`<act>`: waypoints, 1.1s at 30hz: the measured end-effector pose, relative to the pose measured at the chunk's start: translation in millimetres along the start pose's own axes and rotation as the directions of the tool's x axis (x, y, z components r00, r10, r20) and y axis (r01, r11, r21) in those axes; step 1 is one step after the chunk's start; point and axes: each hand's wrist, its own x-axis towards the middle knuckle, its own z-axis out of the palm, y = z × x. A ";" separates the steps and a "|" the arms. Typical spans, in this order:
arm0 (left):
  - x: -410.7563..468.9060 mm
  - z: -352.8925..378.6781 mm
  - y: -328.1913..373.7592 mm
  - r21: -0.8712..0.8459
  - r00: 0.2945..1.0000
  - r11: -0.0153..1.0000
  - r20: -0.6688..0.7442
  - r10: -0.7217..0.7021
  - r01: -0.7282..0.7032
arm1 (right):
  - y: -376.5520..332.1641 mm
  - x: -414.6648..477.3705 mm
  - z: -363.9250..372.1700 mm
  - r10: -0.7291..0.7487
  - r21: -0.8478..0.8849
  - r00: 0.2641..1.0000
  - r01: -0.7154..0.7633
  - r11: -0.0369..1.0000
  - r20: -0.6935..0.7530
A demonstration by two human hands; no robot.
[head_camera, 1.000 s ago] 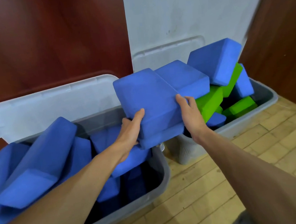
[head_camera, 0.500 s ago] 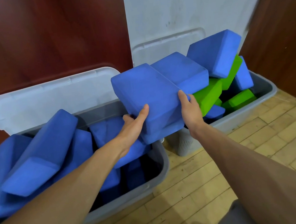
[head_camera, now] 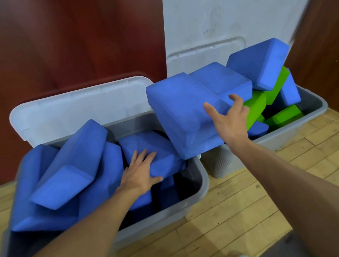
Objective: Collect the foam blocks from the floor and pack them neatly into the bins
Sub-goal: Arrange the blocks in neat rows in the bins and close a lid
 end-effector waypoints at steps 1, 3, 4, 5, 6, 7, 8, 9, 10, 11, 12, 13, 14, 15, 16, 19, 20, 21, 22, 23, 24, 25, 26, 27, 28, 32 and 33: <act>-1.0 2.0 0.4 -0.015 1.000 1.000 -0.028 0.011 -0.011 | 0.7 -5.2 2.7 -0.032 -0.066 0.999 0.034 0.997 0.027; -3.2 3.4 2.1 -0.028 0.998 0.999 -0.058 0.034 -0.036 | 3.4 -10.6 5.6 -0.059 -0.202 0.997 0.067 0.977 0.047; -4.4 2.8 1.8 -0.040 0.997 0.999 -0.064 0.035 -0.037 | 3.6 -11.2 5.6 -0.040 -0.238 0.998 0.050 0.970 0.045; -6.0 0.9 0.4 -0.053 0.997 0.998 -0.069 0.033 -0.037 | 3.0 -11.0 5.3 -0.013 -0.259 0.999 0.023 0.966 0.041; -8.3 -2.1 -2.6 -0.054 0.997 0.998 -0.074 0.030 -0.034 | 2.1 -10.5 5.5 0.006 -0.278 0.999 0.006 0.961 0.043; -11.2 -6.6 -7.6 -0.042 0.997 0.999 -0.077 0.028 -0.031 | 0.3 -10.2 5.8 0.009 -0.299 0.999 0.005 0.954 0.047; -13.8 -11.9 -14.4 -0.029 0.997 0.999 -0.080 0.023 -0.025 | -1.7 -9.9 6.7 0.000 -0.317 0.999 0.016 0.948 0.050; -17.2 -17.6 -22.0 -0.025 0.996 0.999 -0.087 0.021 -0.023 | -4.0 -10.6 7.7 -0.017 -0.333 0.999 0.033 0.942 0.051; -20.4 -22.1 -29.5 -0.029 0.994 0.999 -0.102 0.028 -0.031 | -6.7 -11.7 8.9 -0.036 -0.352 0.998 0.052 0.935 0.052; -23.7 -25.6 -35.0 -0.032 0.992 0.999 -0.117 0.037 -0.041 | -8.5 -12.7 10.0 -0.052 -0.369 0.997 0.068 0.927 0.054; -25.7 -27.4 -38.3 -0.038 0.991 0.998 -0.127 0.040 -0.046 | -9.9 -13.5 10.6 -0.063 -0.380 0.997 0.077 0.922 0.050; -27.5 -27.3 -38.2 -0.055 0.991 0.998 -0.132 0.029 -0.037 | -10.6 -14.7 10.5 -0.068 -0.387 0.997 0.080 0.918 0.043; -27.8 -24.8 -36.3 -0.085 0.990 0.996 -0.138 -0.007 -0.004 | -10.7 -15.9 9.9 -0.076 -0.395 0.996 0.084 0.915 0.037; -28.4 -22.2 -32.6 -0.140 0.986 0.989 -0.151 -0.072 0.051 | -10.4 -17.2 9.3 -0.089 -0.407 0.995 0.095 0.908 0.036; -28.2 -19.7 -27.3 -0.197 0.976 0.973 -0.158 -0.151 0.119 | -9.3 -18.3 8.8 -0.102 -0.424 0.994 0.110 0.899 0.040; -25.0 -13.5 -13.4 -0.294 0.924 0.900 -0.107 -0.367 0.323 | -6.8 -22.0 6.3 -0.139 -0.454 0.989 0.147 0.879 0.050; -21.1 -11.7 -12.8 -0.325 0.895 0.861 -0.084 -0.437 0.390 | -6.5 -22.5 5.7 -0.158 -0.452 0.986 0.161 0.877 0.044; -18.5 -11.5 -12.5 -0.334 0.871 0.832 -0.063 -0.488 0.442 | -6.4 -22.9 5.7 -0.176 -0.452 0.984 0.175 0.875 0.040; -15.7 -12.0 -12.6 -0.333 0.858 0.816 -0.038 -0.513 0.473 | -6.7 -23.7 6.0 -0.194 -0.458 0.980 0.189 0.869 0.037; -13.4 -13.3 -12.5 -0.327 0.857 0.811 -0.007 -0.515 0.484 | -6.9 -24.8 6.1 -0.221 -0.472 0.975 0.209 0.856 0.031; -12.1 -15.9 -10.8 -0.348 0.856 0.799 0.019 -0.517 0.490 | -6.8 -26.1 6.8 -0.270 -0.487 0.963 0.244 0.839 0.019; -11.2 -17.7 -7.8 -0.398 0.851 0.773 0.041 -0.524 0.494 | -7.9 -28.7 6.7 -0.349 -0.490 0.937 0.306 0.817 0.004; -10.5 -18.5 -2.6 -0.459 0.840 0.733 0.057 -0.539 0.501 | -9.8 -31.1 6.8 -0.446 -0.463 0.895 0.396 0.793 0.002; -10.4 -18.5 3.3 -0.504 0.835 0.706 0.057 -0.548 0.497 | -12.8 -34.3 6.7 -0.527 -0.402 0.849 0.492 0.772 0.025; -10.6 -17.5 9.6 -0.525 0.836 0.697 0.052 -0.546 0.488 | -16.8 -38.1 7.2 -0.570 -0.322 0.817 0.564 0.760 0.086; -11.4 -11.6 21.0 -0.590 0.848 0.664 0.068 -0.526 0.459 | -26.7 -55.6 14.7 -0.456 -0.231 0.730 0.626 0.744 0.509; -11.3 -9.8 19.4 -0.599 0.856 0.662 0.077 -0.511 0.450 | -25.9 -57.7 15.5 -0.386 -0.254 0.704 0.622 0.741 0.596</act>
